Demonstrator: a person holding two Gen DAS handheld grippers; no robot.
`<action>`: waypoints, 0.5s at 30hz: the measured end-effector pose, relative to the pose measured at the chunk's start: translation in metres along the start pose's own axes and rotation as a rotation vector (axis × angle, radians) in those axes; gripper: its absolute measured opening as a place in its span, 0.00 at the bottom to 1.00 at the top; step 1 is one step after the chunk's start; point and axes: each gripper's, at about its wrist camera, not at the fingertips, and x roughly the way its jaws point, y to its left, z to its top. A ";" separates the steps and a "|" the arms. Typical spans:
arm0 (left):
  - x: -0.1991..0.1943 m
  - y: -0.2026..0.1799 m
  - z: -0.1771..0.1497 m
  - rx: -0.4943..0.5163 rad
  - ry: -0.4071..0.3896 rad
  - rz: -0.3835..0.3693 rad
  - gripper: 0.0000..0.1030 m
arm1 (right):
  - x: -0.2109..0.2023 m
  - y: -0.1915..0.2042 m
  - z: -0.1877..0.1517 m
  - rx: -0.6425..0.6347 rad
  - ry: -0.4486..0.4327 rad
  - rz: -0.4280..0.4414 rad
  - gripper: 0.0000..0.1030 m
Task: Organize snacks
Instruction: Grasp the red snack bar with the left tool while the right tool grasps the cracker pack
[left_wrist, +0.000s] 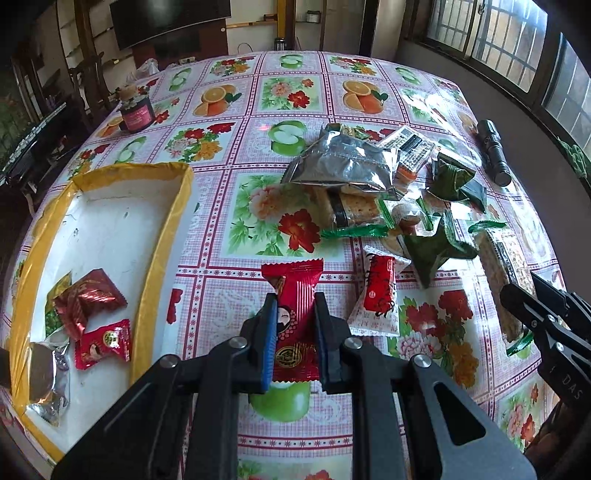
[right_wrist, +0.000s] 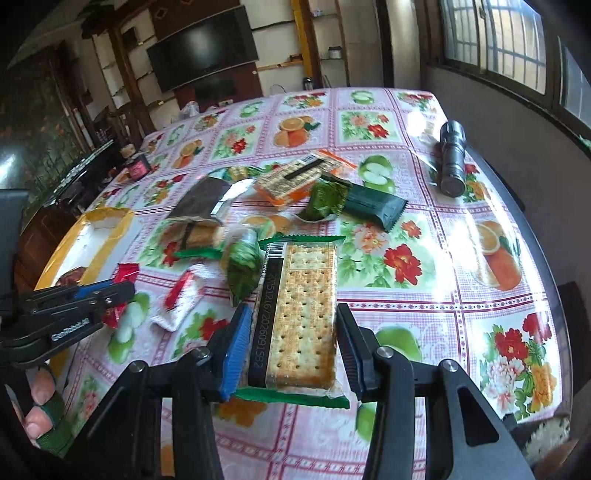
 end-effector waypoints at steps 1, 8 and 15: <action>-0.005 -0.001 -0.002 0.004 -0.008 0.005 0.19 | -0.004 0.003 -0.001 -0.011 -0.005 0.004 0.45; -0.038 0.005 -0.016 0.008 -0.057 0.024 0.19 | -0.022 0.035 -0.003 -0.080 -0.036 0.027 0.44; -0.061 0.018 -0.028 -0.007 -0.087 0.050 0.19 | -0.030 0.061 -0.002 -0.142 -0.051 0.011 0.44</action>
